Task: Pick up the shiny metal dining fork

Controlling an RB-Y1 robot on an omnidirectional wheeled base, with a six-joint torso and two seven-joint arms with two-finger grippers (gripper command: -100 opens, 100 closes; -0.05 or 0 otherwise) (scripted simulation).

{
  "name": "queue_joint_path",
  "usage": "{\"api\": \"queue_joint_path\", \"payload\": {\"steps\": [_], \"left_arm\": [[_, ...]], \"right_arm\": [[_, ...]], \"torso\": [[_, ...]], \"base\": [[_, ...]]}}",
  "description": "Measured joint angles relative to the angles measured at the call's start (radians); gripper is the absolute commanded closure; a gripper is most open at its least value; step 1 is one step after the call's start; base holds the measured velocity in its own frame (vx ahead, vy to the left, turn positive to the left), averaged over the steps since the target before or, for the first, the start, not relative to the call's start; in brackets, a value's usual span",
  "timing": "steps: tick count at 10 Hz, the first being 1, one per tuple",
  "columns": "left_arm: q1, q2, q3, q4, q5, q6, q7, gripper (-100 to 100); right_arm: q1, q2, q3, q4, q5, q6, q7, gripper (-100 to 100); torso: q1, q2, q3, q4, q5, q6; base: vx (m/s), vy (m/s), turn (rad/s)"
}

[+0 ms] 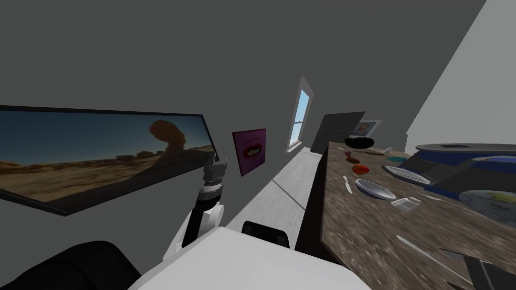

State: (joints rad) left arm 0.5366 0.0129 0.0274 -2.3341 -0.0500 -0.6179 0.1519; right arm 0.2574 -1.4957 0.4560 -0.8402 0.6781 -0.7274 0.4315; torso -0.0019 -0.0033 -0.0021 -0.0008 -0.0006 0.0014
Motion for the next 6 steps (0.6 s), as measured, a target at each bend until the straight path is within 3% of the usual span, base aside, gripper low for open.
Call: {"api": "queue_joint_path", "payload": {"steps": [1,2,3,4,5,6], "left_arm": [[0.0,0.0,0.0,0.0,0.0,0.0,0.0,0],[0.0,0.0,0.0,0.0,0.0,0.0,0.0,0],[0.0,0.0,0.0,0.0,0.0,0.0,0.0,0],[0.0,0.0,0.0,0.0,0.0,0.0,0.0,0],[0.0,0.0,0.0,0.0,0.0,0.0,0.0,0],[0.0,0.0,0.0,0.0,0.0,0.0,0.0,0]], "right_arm": [[-0.025,0.007,0.024,0.041,0.021,-0.02,0.005,-100],[0.0,-0.003,0.025,0.026,0.015,-0.018,0.006,-100],[0.003,-0.005,0.024,0.023,0.014,-0.014,0.006,0],[0.002,-0.005,0.024,0.023,0.014,-0.015,0.006,-100],[0.023,0.003,0.022,0.005,0.008,0.005,0.006,-100],[0.017,0.017,0.025,0.017,0.012,0.013,0.011,-100]], "torso": [[-0.002,0.0,0.0,0.0,0.0,0.0],[-0.001,0.001,0.001,0.0,0.0,0.0],[0.001,0.004,0.002,0.001,0.0,0.0],[0.002,0.005,0.003,0.001,0.0,0.0],[0.001,0.005,0.003,0.001,0.0,0.0],[0.001,0.005,0.003,0.001,0.0,0.0]], "base": [[0.079,-0.068,0.019],[0.027,-0.023,0.003],[0.006,-0.005,0.002],[0.025,-0.03,0.069],[0.035,-0.03,0.061],[0.034,-0.033,0.05]]}}
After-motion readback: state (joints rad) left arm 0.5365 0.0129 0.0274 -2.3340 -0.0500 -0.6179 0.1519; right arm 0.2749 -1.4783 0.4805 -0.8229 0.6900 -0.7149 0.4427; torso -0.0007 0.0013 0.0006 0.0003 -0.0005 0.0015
